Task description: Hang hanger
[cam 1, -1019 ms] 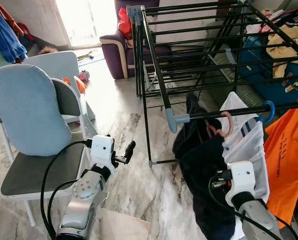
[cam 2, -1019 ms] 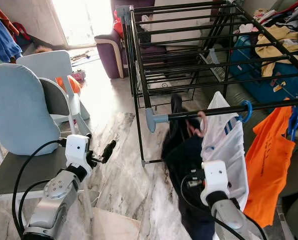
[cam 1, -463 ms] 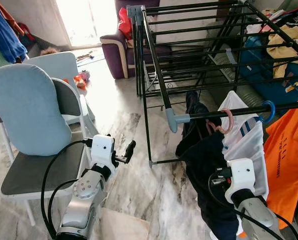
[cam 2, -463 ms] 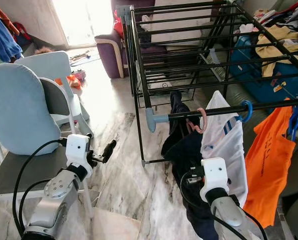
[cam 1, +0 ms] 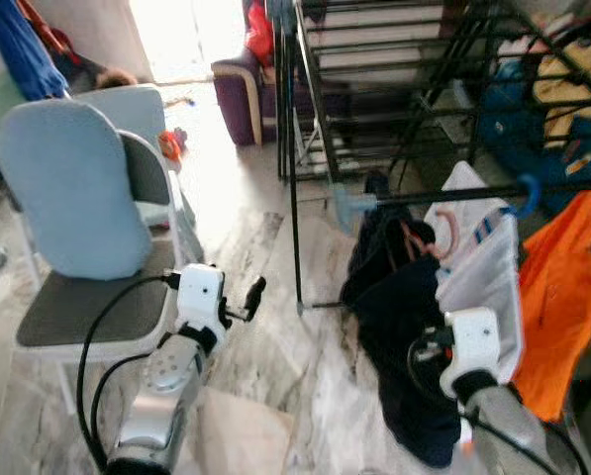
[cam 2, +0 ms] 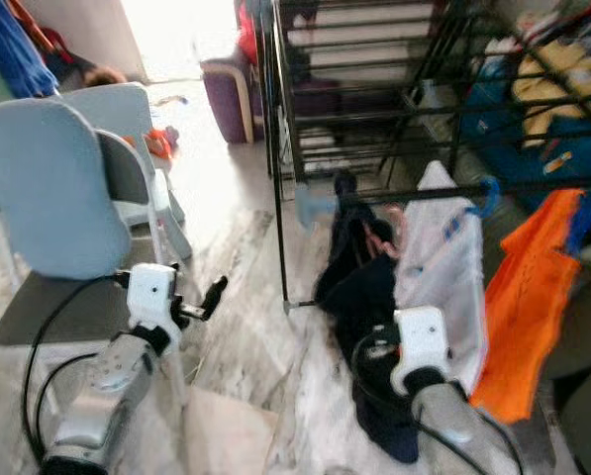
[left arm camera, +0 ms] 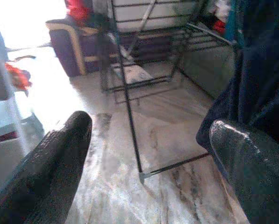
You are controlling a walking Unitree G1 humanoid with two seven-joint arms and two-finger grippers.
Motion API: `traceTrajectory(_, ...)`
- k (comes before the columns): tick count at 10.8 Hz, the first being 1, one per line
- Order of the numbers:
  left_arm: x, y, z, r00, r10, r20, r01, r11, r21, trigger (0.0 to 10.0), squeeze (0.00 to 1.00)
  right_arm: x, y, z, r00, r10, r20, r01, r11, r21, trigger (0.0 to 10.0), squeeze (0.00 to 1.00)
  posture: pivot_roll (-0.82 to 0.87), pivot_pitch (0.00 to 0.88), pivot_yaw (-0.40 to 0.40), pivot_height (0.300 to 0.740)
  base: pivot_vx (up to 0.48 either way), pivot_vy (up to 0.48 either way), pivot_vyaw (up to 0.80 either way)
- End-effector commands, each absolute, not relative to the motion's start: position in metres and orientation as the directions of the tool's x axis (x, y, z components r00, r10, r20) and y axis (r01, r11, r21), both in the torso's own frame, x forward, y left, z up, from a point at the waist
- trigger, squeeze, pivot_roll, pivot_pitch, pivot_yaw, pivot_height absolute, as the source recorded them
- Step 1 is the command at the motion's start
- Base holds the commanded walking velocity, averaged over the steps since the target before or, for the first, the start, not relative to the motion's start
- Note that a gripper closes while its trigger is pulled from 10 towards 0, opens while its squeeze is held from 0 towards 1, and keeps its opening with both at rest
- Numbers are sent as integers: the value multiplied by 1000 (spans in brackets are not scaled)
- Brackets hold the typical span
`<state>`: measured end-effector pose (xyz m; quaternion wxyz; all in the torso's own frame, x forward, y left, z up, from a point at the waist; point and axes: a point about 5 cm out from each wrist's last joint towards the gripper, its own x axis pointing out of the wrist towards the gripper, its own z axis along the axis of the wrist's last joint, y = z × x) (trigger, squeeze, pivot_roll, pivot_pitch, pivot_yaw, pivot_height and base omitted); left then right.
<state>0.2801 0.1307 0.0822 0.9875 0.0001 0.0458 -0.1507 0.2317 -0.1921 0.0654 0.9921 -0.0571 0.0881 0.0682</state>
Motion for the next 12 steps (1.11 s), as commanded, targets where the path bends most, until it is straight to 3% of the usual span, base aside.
traceTrajectory(1, 279, 129, 79, 946, -306, -105, 307, 952, -6, 10000, 0, 239, -191, 82, 985, 136, -107, -149, 981, -122, 10000, 0, -164, 0, 50, 740, -300, 0, 0)
traceTrajectory(12, 283, 126, 81, 943, -317, -97, 319, 948, 1, 10000, 0, 246, -189, 78, 986, 119, -120, -133, 984, -118, 10000, 0, -147, 0, 64, 740, -322, 0, 0)
